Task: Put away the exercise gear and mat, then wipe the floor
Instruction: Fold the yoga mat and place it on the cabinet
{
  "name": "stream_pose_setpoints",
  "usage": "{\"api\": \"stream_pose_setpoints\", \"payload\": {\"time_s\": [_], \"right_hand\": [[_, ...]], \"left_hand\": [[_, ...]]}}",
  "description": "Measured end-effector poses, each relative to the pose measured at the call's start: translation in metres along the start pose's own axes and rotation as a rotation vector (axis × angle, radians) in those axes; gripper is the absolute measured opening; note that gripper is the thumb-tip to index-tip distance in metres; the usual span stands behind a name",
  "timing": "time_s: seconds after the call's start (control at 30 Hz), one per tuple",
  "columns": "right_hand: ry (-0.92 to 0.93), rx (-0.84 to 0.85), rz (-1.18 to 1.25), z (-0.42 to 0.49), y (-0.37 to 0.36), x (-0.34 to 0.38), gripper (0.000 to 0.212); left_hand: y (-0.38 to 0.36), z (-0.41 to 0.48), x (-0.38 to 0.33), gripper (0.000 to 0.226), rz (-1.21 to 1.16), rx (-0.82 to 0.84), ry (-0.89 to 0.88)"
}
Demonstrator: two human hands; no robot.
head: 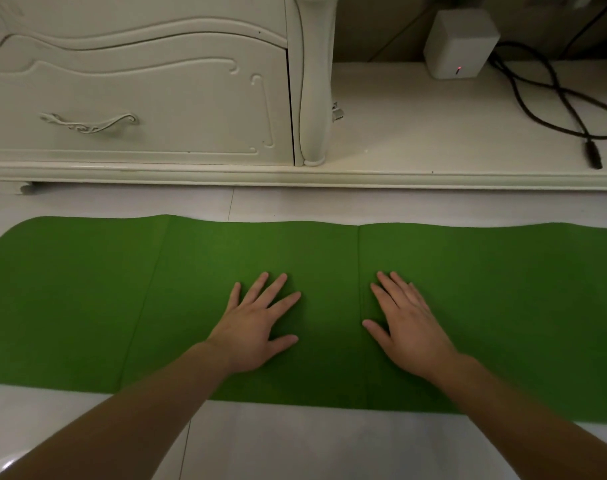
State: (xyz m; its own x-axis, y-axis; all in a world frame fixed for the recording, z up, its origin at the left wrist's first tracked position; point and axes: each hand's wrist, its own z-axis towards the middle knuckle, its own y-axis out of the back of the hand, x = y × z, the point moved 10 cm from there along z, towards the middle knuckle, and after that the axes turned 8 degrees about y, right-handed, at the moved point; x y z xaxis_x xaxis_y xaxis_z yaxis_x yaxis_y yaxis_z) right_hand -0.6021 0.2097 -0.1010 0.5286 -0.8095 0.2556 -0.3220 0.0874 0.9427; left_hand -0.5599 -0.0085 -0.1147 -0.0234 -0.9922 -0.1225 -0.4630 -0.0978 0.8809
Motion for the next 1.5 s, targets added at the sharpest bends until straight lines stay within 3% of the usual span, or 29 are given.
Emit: {"api": "stream_pose_setpoints", "payload": {"time_s": [0.4,0.97,1.27,1.5], "right_hand": [[0.002,0.01,0.022,0.0,-0.009,-0.003,0.072],[-0.049,0.005,-0.003,-0.005,0.036,0.01,0.074],[-0.103,0.04,-0.007,-0.023,0.124,0.036,0.075],[-0.117,0.078,0.015,-0.053,0.227,0.083,0.072]], "left_hand": [[0.001,-0.001,0.0,0.08,-0.045,-0.033,0.013],[0.051,-0.017,-0.023,0.081,-0.152,-0.136,0.024],[0.143,-0.052,-0.035,0.066,-0.156,-0.186,-0.014],[0.234,-0.125,-0.042,0.065,-0.169,-0.129,-0.02]]}}
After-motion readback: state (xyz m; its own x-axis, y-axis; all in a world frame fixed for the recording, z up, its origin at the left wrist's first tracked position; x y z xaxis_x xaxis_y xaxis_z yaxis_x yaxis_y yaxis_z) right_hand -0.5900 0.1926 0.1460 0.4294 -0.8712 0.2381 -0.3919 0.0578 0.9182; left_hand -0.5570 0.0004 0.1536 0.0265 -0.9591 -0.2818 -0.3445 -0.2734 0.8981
